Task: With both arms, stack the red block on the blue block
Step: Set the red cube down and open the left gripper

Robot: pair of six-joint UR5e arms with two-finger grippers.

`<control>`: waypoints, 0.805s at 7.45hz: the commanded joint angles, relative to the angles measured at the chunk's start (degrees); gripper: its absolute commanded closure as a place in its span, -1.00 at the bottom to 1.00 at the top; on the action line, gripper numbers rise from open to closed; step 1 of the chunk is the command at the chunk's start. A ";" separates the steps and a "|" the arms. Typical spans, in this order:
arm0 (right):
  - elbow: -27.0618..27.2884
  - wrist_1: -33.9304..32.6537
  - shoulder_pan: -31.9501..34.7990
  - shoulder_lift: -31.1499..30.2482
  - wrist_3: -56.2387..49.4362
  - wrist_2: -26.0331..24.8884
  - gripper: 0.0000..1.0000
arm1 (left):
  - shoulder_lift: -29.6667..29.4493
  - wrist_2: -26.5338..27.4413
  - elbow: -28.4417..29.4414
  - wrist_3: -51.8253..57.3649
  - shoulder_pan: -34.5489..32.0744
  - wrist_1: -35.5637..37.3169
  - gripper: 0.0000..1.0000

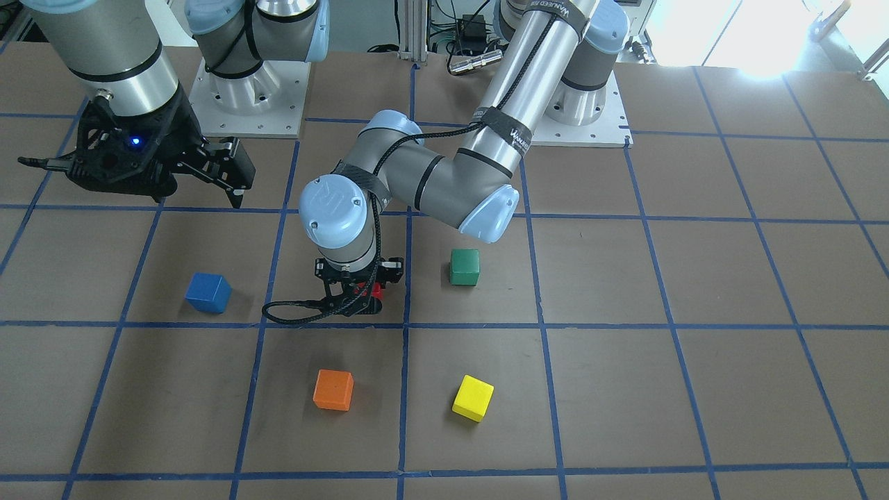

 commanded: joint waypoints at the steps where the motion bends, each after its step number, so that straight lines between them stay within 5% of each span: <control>1: 0.00 0.02 0.05 -0.01 0.09 0.00 -1.00 | 0.42 -0.13 -0.04 1.00 -0.05 0.02 -1.00; 4: 0.35 0.02 0.22 -0.01 0.26 0.26 -1.00 | 6.29 0.83 -0.66 5.89 2.39 -5.66 -1.00; 6: 0.35 -0.07 0.49 -0.01 0.88 0.79 -1.00 | 12.79 0.75 -0.66 8.54 10.98 -9.80 -1.00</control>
